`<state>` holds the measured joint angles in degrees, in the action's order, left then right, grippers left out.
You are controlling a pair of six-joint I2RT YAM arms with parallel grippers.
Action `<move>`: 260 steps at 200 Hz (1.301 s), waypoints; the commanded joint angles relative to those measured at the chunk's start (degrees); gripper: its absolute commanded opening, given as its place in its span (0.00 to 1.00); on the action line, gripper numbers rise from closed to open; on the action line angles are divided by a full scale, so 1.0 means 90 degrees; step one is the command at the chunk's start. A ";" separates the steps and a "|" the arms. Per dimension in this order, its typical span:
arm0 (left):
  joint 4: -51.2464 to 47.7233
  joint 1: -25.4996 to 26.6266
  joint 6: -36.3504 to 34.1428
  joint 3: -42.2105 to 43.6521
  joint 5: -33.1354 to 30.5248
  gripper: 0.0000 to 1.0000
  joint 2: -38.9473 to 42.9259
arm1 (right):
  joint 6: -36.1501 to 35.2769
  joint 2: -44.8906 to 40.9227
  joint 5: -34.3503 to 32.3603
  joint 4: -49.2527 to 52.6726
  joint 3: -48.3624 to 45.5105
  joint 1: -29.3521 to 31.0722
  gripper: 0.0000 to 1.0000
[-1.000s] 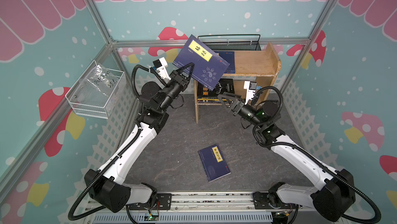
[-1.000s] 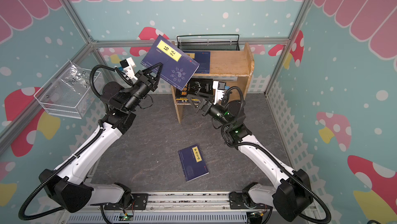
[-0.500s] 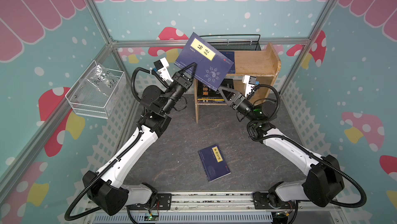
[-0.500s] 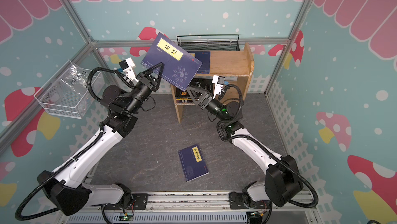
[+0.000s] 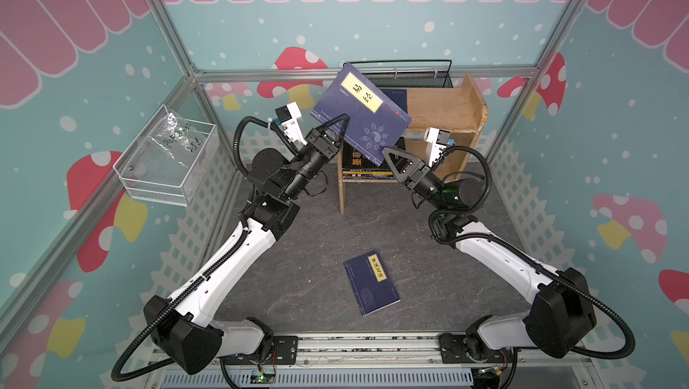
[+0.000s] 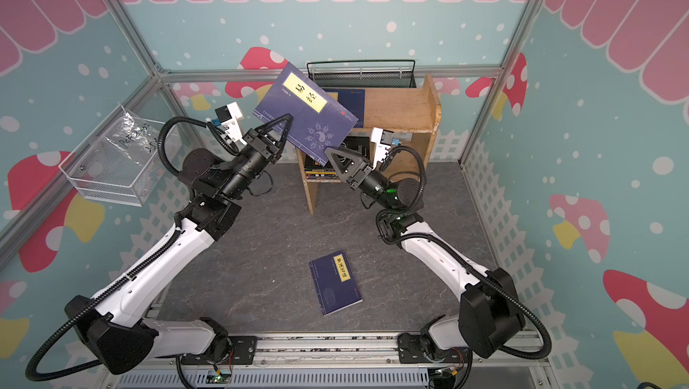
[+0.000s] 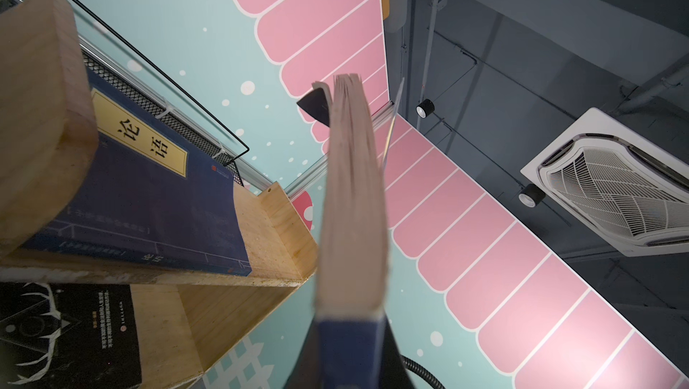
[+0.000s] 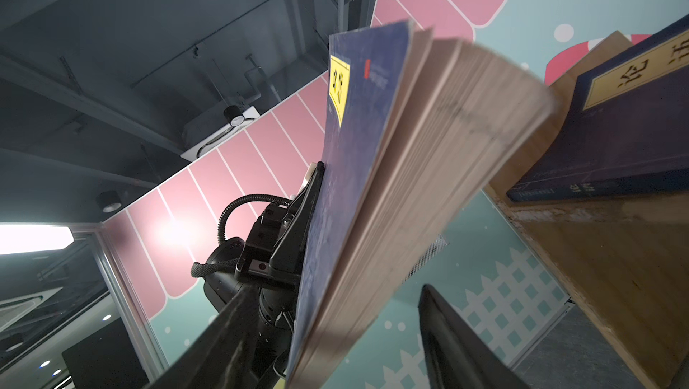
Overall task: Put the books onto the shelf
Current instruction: 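Carry the navy book above the shelf with the left gripper while the right steadies it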
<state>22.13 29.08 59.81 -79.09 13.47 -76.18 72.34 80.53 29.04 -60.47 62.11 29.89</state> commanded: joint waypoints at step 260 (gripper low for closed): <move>-0.1119 -0.1155 -0.0972 -0.1340 0.3511 0.25 -0.0325 | -0.0496 -0.0768 0.1373 0.2169 0.0820 -0.0937 0.04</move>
<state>8.88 18.72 50.02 -91.31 42.92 -80.03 67.57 73.14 40.99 -38.63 66.50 21.63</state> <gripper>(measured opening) 0.322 0.104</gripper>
